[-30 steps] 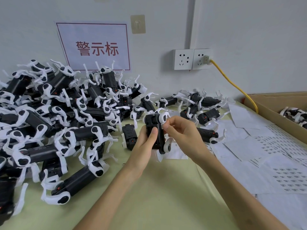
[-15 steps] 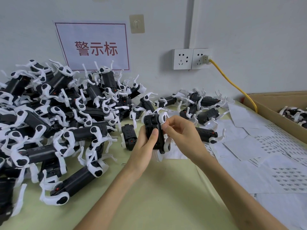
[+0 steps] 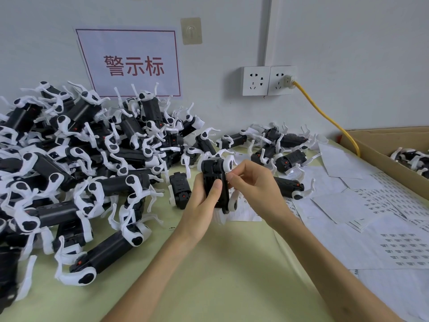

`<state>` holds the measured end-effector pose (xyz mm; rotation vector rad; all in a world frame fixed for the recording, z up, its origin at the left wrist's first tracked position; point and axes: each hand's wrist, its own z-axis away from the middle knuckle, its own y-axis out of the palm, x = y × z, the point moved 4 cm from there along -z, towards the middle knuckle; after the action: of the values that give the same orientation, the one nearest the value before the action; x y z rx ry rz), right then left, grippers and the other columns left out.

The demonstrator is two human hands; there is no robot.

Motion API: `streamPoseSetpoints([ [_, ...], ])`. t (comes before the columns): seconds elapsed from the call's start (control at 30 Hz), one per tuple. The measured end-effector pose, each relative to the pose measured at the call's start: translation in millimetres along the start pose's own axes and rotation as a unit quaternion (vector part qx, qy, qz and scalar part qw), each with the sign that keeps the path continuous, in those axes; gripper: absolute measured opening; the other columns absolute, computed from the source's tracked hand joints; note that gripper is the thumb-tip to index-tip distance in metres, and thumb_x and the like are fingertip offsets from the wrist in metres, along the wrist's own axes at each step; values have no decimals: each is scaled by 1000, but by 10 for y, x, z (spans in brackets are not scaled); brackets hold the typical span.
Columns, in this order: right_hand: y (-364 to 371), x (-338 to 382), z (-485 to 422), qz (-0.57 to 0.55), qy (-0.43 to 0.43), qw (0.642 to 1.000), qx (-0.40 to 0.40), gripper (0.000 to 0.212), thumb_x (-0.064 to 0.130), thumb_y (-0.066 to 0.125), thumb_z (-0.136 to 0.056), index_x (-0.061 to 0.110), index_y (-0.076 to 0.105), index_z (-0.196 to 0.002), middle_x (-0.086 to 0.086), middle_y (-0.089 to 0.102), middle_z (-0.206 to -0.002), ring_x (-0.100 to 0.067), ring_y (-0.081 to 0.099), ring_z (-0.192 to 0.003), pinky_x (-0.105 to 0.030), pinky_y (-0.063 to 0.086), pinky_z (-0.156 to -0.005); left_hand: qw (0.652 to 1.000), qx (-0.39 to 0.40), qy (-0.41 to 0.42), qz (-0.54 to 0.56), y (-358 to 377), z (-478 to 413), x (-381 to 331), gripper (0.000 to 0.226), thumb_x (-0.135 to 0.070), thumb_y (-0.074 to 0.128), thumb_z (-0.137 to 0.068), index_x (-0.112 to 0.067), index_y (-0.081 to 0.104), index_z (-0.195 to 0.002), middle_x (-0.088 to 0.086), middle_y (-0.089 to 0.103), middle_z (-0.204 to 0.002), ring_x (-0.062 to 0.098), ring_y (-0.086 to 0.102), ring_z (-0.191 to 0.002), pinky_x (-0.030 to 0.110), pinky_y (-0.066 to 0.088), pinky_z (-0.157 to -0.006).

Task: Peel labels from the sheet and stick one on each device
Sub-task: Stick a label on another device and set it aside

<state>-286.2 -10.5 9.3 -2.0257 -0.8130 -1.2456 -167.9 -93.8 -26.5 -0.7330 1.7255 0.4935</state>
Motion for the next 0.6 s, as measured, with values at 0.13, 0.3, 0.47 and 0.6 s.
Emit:
streamPoseSetpoints([
  [0.13, -24, -27, -13, 0, 19, 1000, -2, 16, 14, 70, -95, 9, 66, -81, -1, 73, -74, -26, 71, -79, -28, 53, -73, 1000, 7, 2, 12, -10, 11, -4, 13, -30, 51, -106, -32, 55, -118, -32, 69, -102, -16, 61, -101, 2, 42, -82],
  [0.3, -45, -14, 1, -24, 46, 999, 1, 15, 16, 73, -93, 8, 69, -80, -8, 75, -78, -32, 72, -83, -42, 57, -85, 999, 18, 17, 20, -19, 28, -27, 21, -25, 60, -102, -24, 56, -123, -21, 72, -106, -6, 64, -106, 8, 46, -87],
  [0.47, -37, -17, 8, -46, 56, 997, 10, 32, 24, 76, -91, -2, 61, -79, -17, 72, -69, -37, 67, -76, -49, 53, -87, 999, 18, 29, 33, -5, 30, -76, 39, -30, 63, -90, -21, 54, -127, -18, 72, -109, -1, 65, -109, 12, 48, -88],
  [0.6, -21, -22, 2, -61, 59, 996, 24, 33, 28, 76, -92, 0, 63, -80, -13, 70, -68, -24, 67, -72, -37, 51, -83, 997, 17, 6, 70, -3, 35, -86, 41, -31, 63, -89, -23, 58, -129, -15, 74, -110, 4, 67, -108, 13, 50, -86],
])
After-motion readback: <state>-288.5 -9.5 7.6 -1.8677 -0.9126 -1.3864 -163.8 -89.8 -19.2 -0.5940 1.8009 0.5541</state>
